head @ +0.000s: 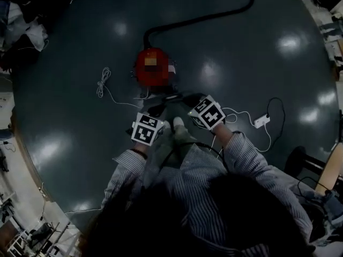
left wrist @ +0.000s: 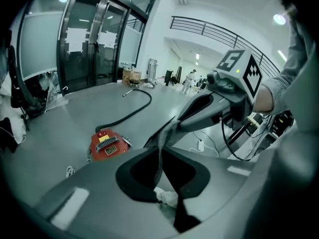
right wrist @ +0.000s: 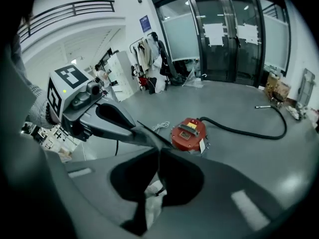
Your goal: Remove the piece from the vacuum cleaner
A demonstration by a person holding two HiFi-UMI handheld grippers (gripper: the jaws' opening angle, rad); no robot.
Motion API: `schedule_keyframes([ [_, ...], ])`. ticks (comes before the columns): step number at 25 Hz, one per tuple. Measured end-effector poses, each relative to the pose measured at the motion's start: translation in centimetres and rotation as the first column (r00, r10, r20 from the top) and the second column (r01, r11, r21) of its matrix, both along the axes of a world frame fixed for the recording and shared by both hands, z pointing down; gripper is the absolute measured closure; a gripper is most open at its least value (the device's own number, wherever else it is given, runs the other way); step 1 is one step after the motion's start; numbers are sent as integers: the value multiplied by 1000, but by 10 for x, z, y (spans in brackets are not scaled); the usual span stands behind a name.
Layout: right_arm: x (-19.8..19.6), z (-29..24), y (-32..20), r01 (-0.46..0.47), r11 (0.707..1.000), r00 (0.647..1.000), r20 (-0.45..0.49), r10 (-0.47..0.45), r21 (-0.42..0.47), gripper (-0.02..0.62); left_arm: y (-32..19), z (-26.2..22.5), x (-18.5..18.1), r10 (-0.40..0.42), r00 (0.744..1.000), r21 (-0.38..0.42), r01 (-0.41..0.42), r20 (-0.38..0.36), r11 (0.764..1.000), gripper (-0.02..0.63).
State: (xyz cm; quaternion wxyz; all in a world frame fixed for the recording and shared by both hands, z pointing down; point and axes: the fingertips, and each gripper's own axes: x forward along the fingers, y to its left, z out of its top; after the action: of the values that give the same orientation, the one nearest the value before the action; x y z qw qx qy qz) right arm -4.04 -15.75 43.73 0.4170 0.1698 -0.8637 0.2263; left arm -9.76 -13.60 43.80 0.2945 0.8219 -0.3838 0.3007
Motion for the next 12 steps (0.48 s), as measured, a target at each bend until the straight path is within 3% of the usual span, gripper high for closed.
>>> schedule_keyframes([
  [6,-5,-82,8,-54,998,990,132,48,41,575,5,-84,-3,-50,997,72,55,-66,996,577],
  [12,-1,-120,5,-86,993,977,203,67,85,575,1,-120,-1,-99,989,129,113,-107,985,577],
])
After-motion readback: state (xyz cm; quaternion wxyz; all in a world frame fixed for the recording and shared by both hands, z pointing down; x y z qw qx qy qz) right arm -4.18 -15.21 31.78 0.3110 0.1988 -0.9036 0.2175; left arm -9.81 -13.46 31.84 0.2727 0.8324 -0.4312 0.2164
